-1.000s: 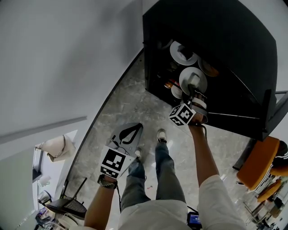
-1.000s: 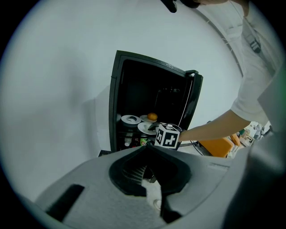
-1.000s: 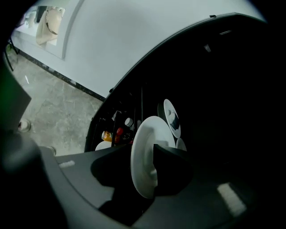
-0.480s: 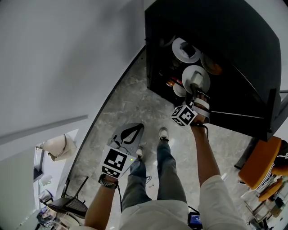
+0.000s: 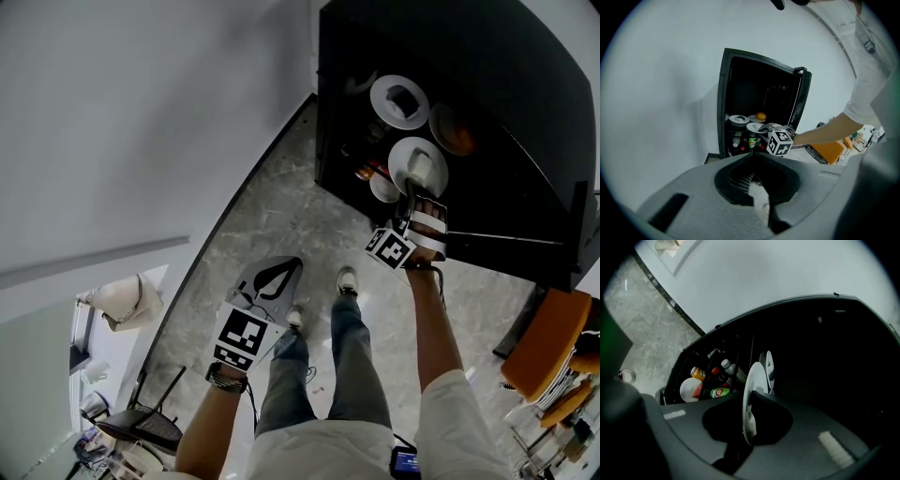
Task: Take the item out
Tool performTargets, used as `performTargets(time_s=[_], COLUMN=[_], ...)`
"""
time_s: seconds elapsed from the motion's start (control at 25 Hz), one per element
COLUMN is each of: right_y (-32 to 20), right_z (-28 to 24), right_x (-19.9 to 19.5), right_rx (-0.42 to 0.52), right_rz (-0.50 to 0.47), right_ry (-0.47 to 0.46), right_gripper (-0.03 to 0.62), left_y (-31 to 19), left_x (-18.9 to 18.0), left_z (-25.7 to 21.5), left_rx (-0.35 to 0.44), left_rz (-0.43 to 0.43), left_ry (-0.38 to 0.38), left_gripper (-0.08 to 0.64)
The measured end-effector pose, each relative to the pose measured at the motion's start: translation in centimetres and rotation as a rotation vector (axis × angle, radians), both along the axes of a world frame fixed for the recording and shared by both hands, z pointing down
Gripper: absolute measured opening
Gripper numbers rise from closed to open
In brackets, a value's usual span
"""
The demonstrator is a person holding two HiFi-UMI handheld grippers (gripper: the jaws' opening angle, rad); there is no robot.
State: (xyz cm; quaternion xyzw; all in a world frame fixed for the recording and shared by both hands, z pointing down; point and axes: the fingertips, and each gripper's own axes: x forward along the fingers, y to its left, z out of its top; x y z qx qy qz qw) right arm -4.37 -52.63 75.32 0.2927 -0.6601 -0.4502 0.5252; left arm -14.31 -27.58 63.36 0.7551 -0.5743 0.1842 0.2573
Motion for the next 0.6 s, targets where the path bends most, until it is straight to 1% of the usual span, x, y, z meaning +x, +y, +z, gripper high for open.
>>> performTargets(time_s=[0.16, 0.36, 0.6], right_y=[0.0, 0.4, 1.7], right_z=[-0.7, -1.0, -1.5], right_x=[0.0, -0.2, -0.4], right_rx=[0.066, 0.102, 0.125], right_rz=[-0.015, -0.042, -0.055], right_ry=[-0.025, -0.036, -0.054], right_gripper=[0.026, 0.028, 0.031], left_y=[0.1, 0.2, 0.2], left_x=[-0.1, 0.4, 0.0], left_z=[0.1, 0.7, 0.7], left_rx=[0.031, 0.072, 0.132], left_rz=[0.000, 0.024, 0.015], left_ry=[-0.021, -0.051, -0.066], left_gripper=[0.005, 0.005, 0.005])
